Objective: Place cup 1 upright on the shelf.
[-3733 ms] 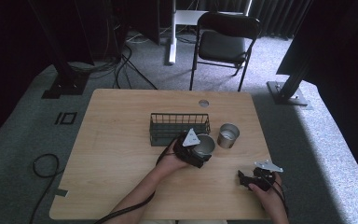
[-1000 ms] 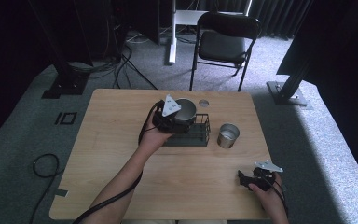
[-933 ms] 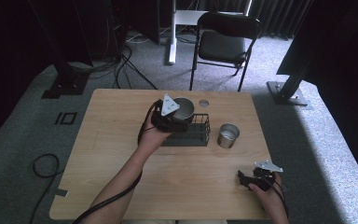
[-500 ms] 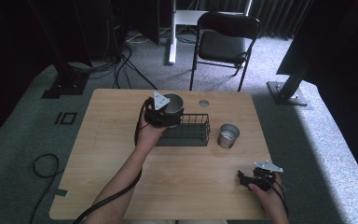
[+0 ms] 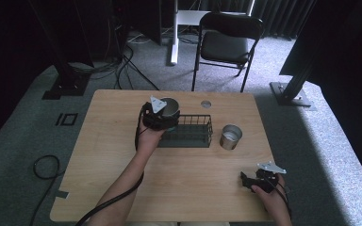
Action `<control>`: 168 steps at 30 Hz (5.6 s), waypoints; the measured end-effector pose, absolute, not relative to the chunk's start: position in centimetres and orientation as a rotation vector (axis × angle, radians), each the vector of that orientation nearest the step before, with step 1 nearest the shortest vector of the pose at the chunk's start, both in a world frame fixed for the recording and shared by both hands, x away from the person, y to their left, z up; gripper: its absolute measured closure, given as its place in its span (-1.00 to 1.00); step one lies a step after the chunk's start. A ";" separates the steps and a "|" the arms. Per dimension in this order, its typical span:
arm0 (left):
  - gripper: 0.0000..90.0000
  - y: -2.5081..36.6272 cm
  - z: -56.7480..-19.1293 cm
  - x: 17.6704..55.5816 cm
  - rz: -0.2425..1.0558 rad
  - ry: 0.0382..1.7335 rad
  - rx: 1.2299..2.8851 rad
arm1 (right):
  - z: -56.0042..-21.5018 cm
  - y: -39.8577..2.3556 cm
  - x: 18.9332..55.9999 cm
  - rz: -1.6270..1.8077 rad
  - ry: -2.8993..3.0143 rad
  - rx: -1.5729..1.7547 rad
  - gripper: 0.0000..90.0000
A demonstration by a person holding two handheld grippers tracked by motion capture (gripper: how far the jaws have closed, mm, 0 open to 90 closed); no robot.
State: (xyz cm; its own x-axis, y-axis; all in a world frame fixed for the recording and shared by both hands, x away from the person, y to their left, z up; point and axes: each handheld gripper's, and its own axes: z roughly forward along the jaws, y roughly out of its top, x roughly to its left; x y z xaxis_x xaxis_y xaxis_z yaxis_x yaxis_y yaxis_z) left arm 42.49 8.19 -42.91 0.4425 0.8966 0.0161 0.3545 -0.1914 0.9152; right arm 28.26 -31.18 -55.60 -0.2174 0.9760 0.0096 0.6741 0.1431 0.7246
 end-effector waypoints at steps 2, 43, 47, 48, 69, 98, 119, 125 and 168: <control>-0.69 8.2 -43.2 42.6 0.717 1.087 1.759 | -55.6 -31.2 28.3 0.848 1.956 1.575 -0.74; -0.78 7.1 -46.0 42.1 0.714 1.097 1.791 | -55.6 -31.2 28.3 0.848 1.956 1.575 -0.74; -0.81 7.4 -45.8 42.0 0.680 1.096 1.808 | -55.6 -31.2 28.3 0.848 1.956 1.574 -0.74; -0.81 7.5 -45.8 41.9 0.686 1.091 1.803 | -55.6 -31.2 28.3 0.848 1.956 1.575 -0.74; -0.92 9.6 -46.2 39.4 0.640 1.050 1.835 | -55.6 -31.2 28.3 0.847 1.956 1.575 -0.74; -0.92 14.9 -46.2 35.4 0.636 1.049 1.782 | -55.6 -31.2 28.3 0.847 1.956 1.575 -0.74; -0.91 18.6 -48.4 32.9 0.631 1.052 1.784 | -55.6 -31.2 28.3 0.847 1.956 1.575 -0.74; -0.91 19.6 -49.2 32.2 0.622 1.060 1.783 | -55.6 -31.2 28.3 0.847 1.956 1.575 -0.74; -0.91 26.2 -53.2 28.0 0.593 1.151 1.928 | -55.6 -31.2 28.3 0.847 1.956 1.571 -0.74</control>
State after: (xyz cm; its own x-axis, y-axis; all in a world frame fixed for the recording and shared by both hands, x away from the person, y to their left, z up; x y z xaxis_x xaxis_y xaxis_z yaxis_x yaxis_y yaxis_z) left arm 28.04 26.22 -53.17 0.4772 0.8788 -0.0055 0.5055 -0.2694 0.8197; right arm 28.27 -31.19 -55.61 -0.2188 0.9757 0.0074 0.6729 0.1454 0.7253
